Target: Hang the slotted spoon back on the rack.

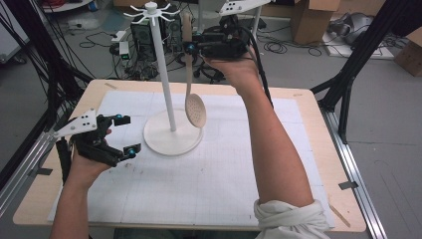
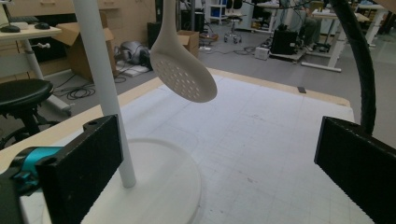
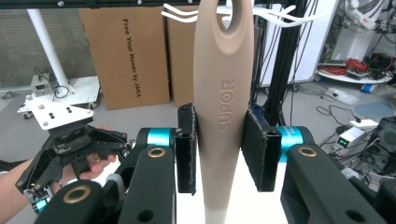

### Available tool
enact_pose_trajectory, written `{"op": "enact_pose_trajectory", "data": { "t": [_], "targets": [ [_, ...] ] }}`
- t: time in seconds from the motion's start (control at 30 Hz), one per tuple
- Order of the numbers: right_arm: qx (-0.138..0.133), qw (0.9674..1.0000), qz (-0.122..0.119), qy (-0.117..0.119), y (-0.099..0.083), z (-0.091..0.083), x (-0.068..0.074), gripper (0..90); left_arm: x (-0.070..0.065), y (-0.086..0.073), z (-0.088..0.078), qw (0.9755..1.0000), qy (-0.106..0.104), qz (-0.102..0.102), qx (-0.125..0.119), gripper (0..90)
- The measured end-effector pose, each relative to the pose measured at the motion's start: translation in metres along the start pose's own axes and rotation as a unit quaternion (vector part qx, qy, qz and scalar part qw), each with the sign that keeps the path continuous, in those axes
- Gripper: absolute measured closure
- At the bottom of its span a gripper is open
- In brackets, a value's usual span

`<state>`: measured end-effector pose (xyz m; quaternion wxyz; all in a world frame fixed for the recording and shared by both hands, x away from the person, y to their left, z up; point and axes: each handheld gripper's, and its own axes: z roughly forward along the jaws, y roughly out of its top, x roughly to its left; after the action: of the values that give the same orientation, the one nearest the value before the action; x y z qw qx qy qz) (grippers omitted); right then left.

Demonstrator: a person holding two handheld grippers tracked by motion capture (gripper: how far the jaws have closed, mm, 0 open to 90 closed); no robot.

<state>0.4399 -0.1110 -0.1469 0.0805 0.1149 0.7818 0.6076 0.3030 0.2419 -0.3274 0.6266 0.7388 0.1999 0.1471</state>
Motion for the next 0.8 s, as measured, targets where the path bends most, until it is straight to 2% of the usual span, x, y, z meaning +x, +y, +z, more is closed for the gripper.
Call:
{"op": "enact_pose_trajectory", "data": {
  "t": [0.8],
  "targets": [
    [0.020,0.9998,-0.001,0.003,0.006,0.024,-0.002,68.5,0.001,-0.001,-0.002,1.0000,-0.001,-0.002,-0.002,1.6]
  ]
}}
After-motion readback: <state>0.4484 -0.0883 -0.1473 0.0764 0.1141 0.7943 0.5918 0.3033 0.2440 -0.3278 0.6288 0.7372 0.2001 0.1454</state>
